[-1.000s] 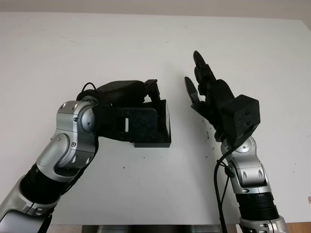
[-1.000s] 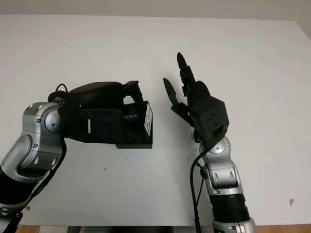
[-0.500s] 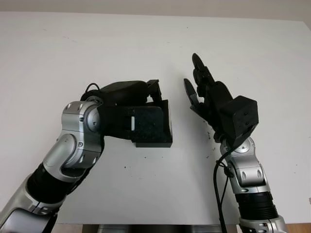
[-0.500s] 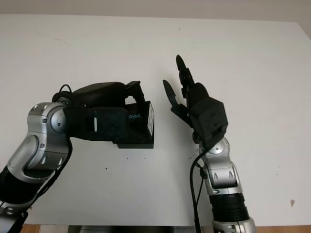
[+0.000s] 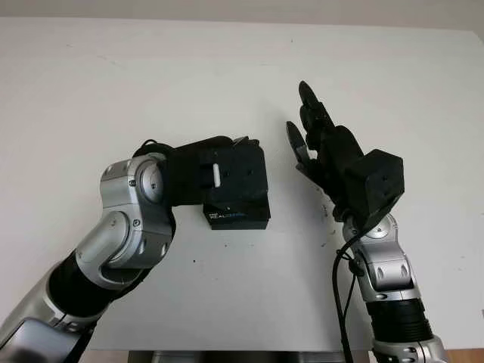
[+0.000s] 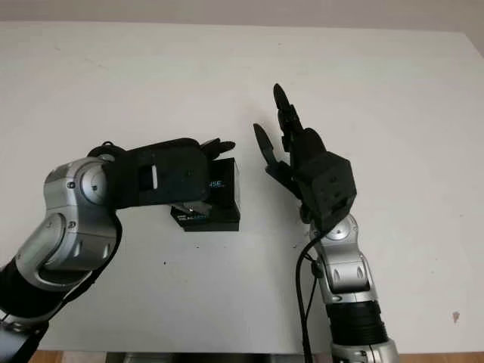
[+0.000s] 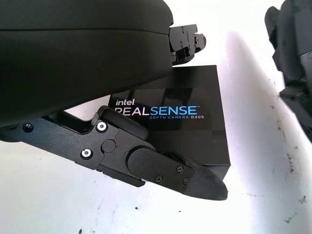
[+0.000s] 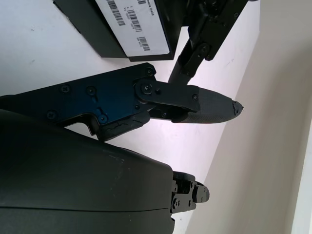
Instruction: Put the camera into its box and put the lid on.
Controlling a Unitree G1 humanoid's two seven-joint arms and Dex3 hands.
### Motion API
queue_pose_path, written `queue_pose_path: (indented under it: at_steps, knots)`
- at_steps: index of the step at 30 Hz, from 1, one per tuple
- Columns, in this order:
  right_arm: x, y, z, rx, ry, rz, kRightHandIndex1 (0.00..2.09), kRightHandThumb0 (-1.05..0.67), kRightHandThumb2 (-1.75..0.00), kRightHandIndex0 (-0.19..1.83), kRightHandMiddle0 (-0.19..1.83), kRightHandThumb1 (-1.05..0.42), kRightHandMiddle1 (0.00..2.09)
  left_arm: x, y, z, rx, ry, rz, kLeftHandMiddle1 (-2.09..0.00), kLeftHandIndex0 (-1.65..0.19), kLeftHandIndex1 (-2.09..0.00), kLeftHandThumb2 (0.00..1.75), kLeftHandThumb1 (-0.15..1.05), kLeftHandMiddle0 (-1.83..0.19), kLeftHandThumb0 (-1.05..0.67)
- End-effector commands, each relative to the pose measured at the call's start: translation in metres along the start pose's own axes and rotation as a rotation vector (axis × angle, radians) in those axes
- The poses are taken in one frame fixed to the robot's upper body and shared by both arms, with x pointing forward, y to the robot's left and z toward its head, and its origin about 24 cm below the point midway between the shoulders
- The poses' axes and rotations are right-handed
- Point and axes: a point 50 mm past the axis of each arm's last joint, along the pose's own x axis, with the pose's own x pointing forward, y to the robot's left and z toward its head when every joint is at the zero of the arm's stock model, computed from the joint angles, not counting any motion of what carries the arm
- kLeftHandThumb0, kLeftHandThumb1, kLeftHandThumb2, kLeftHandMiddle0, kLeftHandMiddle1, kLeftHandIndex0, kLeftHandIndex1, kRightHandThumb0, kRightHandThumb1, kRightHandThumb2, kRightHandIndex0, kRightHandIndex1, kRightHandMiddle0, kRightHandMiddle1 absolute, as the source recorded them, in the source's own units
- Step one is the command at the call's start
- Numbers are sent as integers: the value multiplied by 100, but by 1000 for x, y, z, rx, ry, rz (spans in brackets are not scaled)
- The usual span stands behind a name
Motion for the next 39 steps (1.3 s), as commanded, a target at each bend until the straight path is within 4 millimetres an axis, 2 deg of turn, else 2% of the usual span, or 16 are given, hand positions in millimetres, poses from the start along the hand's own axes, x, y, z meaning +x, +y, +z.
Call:
queue_pose_path:
  at_steps: [1,7,9,12,16,20,21,23,25,27,28,29,30,32,34,39]
  knots:
    - [1,-1,3,0,-14,-2,5,-74,-52,-6,-3,-105,5,-2,-21,13,30,-68,-143,-166,19,0,22,105,-39,-60]
    - [2,-1,4,-4,-21,1,6,-72,-52,-5,-2,-105,6,-7,-20,16,78,-89,-154,-170,19,0,25,105,-49,-64]
    - [2,-1,3,-3,-23,3,6,-72,-52,-4,-2,-105,6,-9,-21,16,125,-98,-153,-182,19,0,29,105,-21,-66]
    - [2,-1,4,-7,-25,4,6,-73,-52,-4,-1,-105,6,-13,-20,17,196,-126,-149,-190,19,0,33,105,-3,-69]
    - [2,-1,4,-7,-29,7,6,-72,-52,-3,-1,-105,6,-23,-14,18,252,-159,-147,-189,19,0,35,105,-23,-71]
    - [2,-2,4,-19,-33,7,6,-71,-52,-3,0,-105,6,-36,-3,22,276,-159,-178,-182,19,0,38,105,-10,-72]
    - [2,-2,4,-19,-33,8,7,-71,-52,-2,0,-105,6,-39,0,22,273,-157,-186,-164,19,0,38,105,1,-73]
    - [2,-1,4,-15,-33,7,6,-71,-52,-2,0,-105,6,-45,7,23,243,-151,-197,-109,19,0,39,105,5,-74]
    - [2,-2,4,-16,-29,8,7,-71,-51,-2,1,-105,6,-51,15,24,215,-157,-171,-176,19,0,38,105,-10,-74]
    - [2,-1,4,-25,-25,9,7,-71,-51,-2,1,-105,7,-56,24,25,187,-175,-138,-203,19,0,37,105,-72,-74]
    - [2,-1,3,-29,-23,9,7,-72,-51,-2,1,-105,7,-58,28,25,174,-184,-128,-206,19,0,38,105,-85,-75]
    - [2,-1,3,-30,-22,9,7,-72,-51,-1,2,-105,7,-60,30,25,166,-191,-125,-208,19,0,38,105,-89,-75]
    - [1,-2,3,-33,-24,9,7,-72,-51,-1,2,-105,7,-61,32,26,157,-201,-120,-209,19,0,38,105,-91,-75]
    - [1,-2,3,-38,-24,10,6,-72,-51,-1,2,-105,7,-66,41,25,140,-200,-106,-209,19,0,39,105,-81,-76]
    - [0,-3,3,-41,-25,10,6,-73,-51,-2,2,-105,7,-71,50,25,128,-190,-92,-209,19,0,38,105,-61,-77]
    - [0,-3,2,-51,-20,11,6,-73,-51,-1,3,-105,6,-78,68,20,86,-220,37,-209,19,-2,37,105,-53,-78]
